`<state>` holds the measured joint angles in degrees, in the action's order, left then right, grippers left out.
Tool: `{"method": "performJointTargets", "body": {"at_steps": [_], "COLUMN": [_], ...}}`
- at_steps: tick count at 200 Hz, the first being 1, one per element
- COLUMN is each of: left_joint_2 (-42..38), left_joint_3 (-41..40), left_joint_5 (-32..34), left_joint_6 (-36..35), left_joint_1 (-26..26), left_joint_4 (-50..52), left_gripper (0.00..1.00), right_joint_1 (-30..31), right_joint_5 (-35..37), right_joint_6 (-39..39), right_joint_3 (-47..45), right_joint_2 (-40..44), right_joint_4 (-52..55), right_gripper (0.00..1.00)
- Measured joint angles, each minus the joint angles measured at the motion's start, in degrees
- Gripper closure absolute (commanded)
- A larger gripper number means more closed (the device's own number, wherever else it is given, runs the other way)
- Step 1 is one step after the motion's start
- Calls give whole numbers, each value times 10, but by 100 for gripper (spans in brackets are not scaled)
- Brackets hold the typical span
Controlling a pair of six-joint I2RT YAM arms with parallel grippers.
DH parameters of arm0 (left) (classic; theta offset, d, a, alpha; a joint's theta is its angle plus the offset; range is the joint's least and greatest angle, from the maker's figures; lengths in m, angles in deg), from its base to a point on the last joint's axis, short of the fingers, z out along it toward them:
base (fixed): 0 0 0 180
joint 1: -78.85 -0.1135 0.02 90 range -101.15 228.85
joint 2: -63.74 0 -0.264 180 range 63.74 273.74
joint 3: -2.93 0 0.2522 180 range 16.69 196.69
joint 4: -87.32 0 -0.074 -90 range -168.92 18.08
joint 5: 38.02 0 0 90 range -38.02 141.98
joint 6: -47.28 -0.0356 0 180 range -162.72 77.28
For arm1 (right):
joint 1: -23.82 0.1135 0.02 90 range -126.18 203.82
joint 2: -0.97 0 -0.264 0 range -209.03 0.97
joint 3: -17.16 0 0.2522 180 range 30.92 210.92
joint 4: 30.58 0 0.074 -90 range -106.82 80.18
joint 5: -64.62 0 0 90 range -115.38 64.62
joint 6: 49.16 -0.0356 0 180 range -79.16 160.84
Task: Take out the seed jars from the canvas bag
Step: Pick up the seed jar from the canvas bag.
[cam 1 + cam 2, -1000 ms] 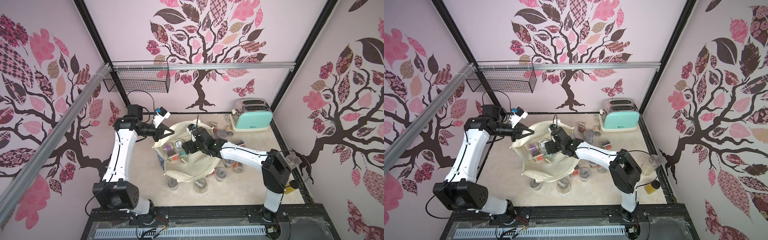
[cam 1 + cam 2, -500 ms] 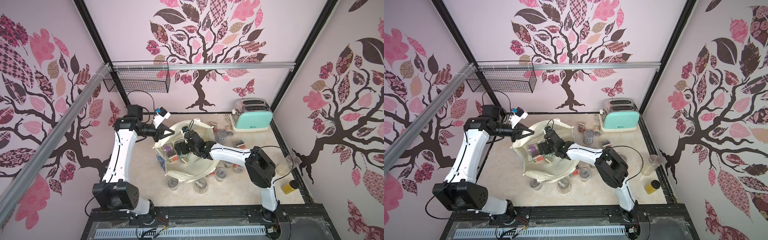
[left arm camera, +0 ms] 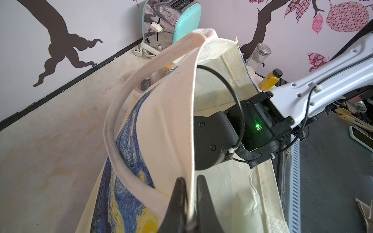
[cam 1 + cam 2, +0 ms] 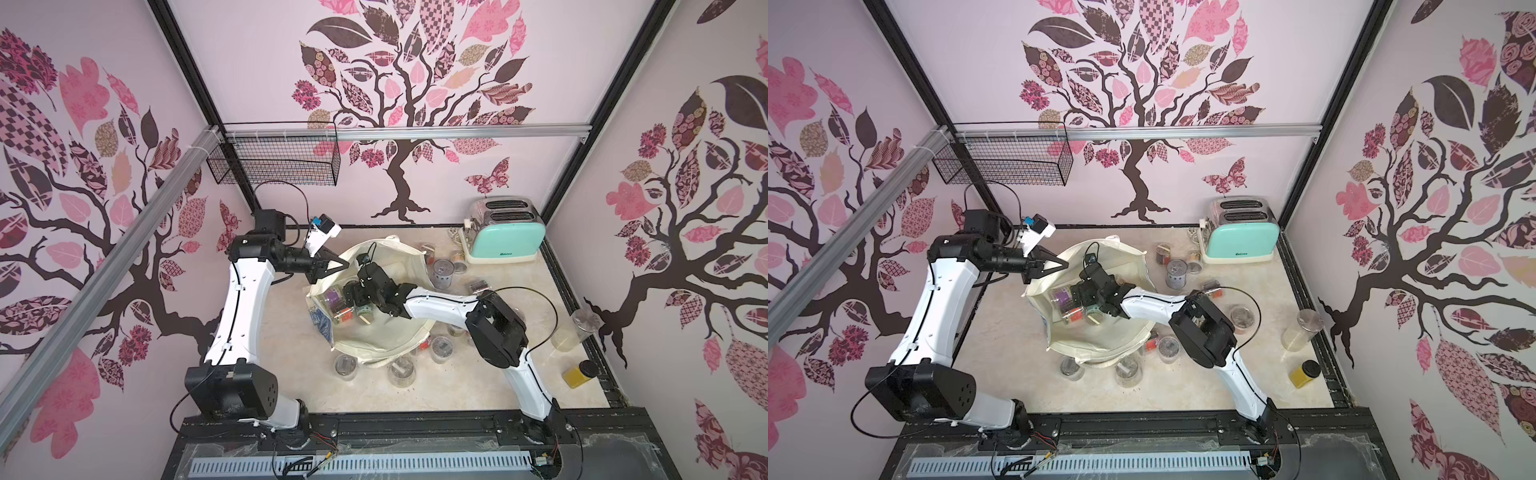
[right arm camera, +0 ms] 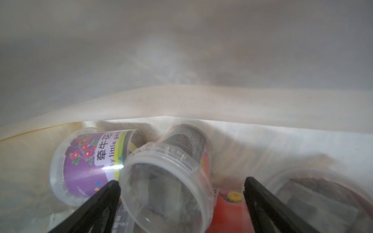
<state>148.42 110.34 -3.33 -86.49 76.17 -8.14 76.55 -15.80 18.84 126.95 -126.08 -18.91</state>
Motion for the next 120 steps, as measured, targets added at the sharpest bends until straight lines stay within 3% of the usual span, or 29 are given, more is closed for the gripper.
{"method": "performJointTargets", "body": {"at_steps": [120], "left_joint_2": [0], "left_joint_3": [0], "left_joint_5": [0], "left_joint_6": [-24], "left_joint_1": [0], "left_joint_4": [10], "left_gripper": [100], "right_joint_1": [-2], "right_joint_5": [-60], "right_joint_6": [-40], "right_joint_3": [-23], "right_joint_2": [-11], "right_joint_4": [-86], "right_gripper": [2]}}
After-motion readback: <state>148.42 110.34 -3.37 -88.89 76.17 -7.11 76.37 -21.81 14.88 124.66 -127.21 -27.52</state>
